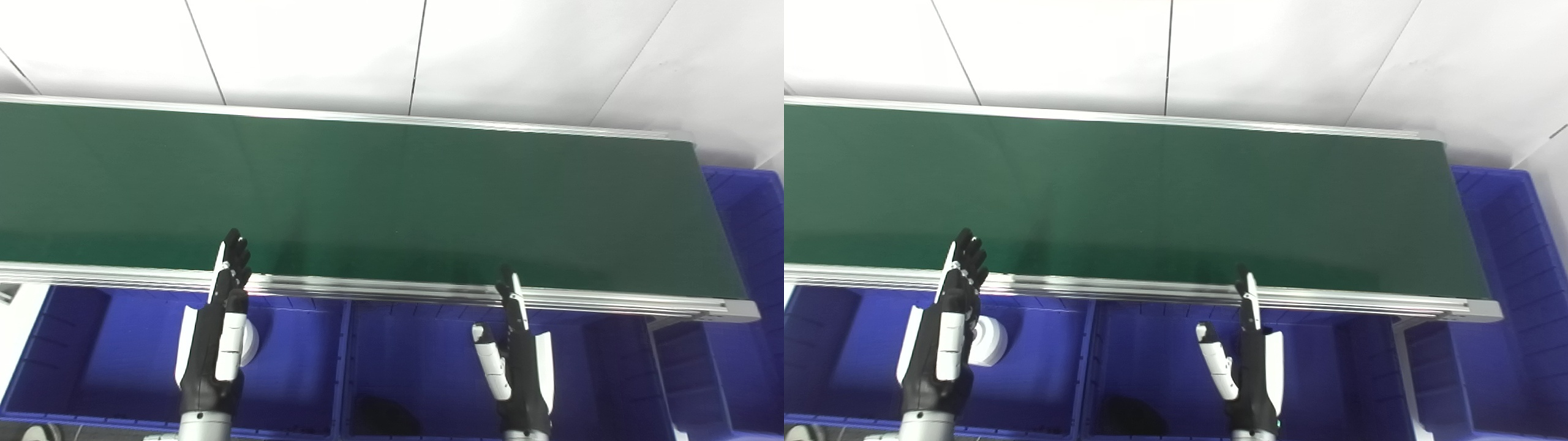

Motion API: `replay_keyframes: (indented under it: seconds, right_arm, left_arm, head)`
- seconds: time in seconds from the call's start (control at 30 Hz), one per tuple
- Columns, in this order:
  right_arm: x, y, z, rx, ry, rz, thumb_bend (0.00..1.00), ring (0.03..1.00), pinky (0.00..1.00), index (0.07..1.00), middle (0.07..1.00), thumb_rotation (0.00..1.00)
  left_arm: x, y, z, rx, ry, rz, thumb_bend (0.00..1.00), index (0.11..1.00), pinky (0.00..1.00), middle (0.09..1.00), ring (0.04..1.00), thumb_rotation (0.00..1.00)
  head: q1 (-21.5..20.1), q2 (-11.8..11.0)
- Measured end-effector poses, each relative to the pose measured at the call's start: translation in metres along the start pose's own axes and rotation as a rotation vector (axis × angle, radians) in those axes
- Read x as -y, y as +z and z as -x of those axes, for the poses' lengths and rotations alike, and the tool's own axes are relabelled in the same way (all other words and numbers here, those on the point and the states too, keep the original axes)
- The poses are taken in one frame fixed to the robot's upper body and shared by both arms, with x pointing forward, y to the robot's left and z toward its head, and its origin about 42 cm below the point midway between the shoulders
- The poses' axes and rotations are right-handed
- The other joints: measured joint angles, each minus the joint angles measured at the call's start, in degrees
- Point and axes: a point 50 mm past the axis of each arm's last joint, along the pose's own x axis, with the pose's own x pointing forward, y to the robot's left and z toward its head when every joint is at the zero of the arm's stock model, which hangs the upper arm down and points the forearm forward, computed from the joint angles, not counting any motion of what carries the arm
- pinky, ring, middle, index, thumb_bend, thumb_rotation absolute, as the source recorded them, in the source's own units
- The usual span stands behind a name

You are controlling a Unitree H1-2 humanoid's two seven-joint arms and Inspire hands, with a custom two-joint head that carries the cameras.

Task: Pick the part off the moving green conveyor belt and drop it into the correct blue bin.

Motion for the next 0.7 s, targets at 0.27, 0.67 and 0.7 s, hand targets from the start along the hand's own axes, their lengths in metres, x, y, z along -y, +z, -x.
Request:
replay_keyframes:
  seconds: [0.27, 0.67, 0.7]
  right_arm:
    - [0.000, 0.000, 0.001, -0.011, 0.000, -0.024, 0.71, 0.957, 0.98, 0.989, 0.980, 1.00]
    - [0.000, 0.001, 0.001, -0.010, 0.002, -0.025, 0.72, 0.946, 0.97, 0.982, 0.977, 1.00]
    - [0.000, 0.001, 0.001, -0.010, 0.002, -0.025, 0.72, 0.947, 0.97, 0.982, 0.977, 1.00]
  left_arm:
    - [-0.004, -0.001, 0.008, -0.051, -0.031, -0.012, 0.60, 1.000, 1.00, 1.000, 1.000, 1.00]
    - [-0.003, 0.000, 0.016, -0.138, -0.033, -0.017, 0.57, 1.000, 1.00, 1.000, 1.000, 1.00]
    - [-0.003, 0.002, 0.016, -0.139, -0.037, -0.018, 0.57, 1.000, 1.00, 1.000, 1.000, 1.00]
  head:
    - [0.4, -0.2]
    - [1.6, -0.1]
    - [1.4, -0.1]
